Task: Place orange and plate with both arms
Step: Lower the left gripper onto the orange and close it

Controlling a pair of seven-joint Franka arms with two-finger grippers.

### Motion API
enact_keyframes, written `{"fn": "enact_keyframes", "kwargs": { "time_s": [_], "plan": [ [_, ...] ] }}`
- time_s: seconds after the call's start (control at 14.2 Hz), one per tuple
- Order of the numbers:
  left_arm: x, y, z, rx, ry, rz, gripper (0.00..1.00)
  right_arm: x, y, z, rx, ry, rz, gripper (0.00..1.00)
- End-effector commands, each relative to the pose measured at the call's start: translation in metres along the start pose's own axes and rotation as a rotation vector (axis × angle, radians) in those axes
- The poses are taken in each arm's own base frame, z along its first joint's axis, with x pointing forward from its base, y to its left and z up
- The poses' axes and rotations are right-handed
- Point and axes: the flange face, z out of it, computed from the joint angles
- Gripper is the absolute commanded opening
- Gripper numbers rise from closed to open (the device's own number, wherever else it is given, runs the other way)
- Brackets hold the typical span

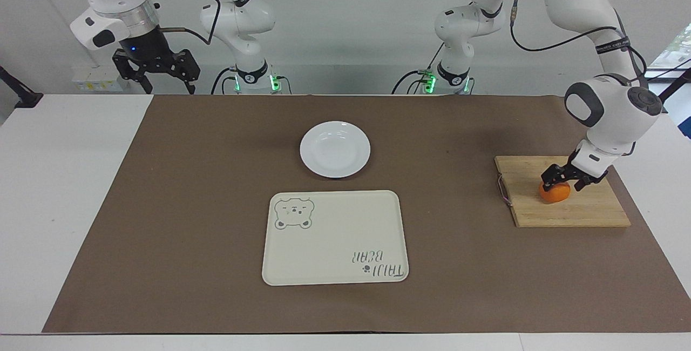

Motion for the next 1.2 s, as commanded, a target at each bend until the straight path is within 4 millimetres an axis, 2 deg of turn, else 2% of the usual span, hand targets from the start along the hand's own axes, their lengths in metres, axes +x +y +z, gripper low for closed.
{"fn": "enact_keyframes", "kwargs": {
  "time_s": [0.0, 0.07, 0.14, 0.21, 0.42, 0.78, 1.13],
  "plan": [
    [-0.002, -0.003, 0.019, -0.008, 0.01, -0.001, 1.0, -0.004, 0.004, 0.0, 0.008, 0.011, -0.014, 1.0],
    [-0.003, -0.003, 0.019, -0.01, 0.006, 0.014, 0.82, -0.004, 0.004, 0.0, 0.008, 0.011, -0.014, 1.0],
    [-0.002, 0.0, 0.018, -0.012, 0.002, 0.034, 0.23, -0.004, 0.004, 0.0, 0.008, 0.011, -0.014, 1.0],
    [-0.001, -0.001, 0.017, -0.014, 0.004, 0.032, 0.0, -0.004, 0.004, 0.0, 0.008, 0.011, -0.014, 1.0],
    [0.0, 0.0, 0.008, -0.022, 0.005, 0.026, 0.0, -0.004, 0.004, 0.0, 0.008, 0.011, -0.014, 1.0],
    [0.016, 0.013, -0.054, -0.036, 0.008, 0.047, 0.0, -0.004, 0.004, 0.0, 0.008, 0.011, -0.014, 1.0],
    [0.022, 0.063, -0.128, -0.046, -0.003, 0.039, 0.0, -0.004, 0.004, 0.0, 0.008, 0.011, -0.014, 1.0]
  ]
}}
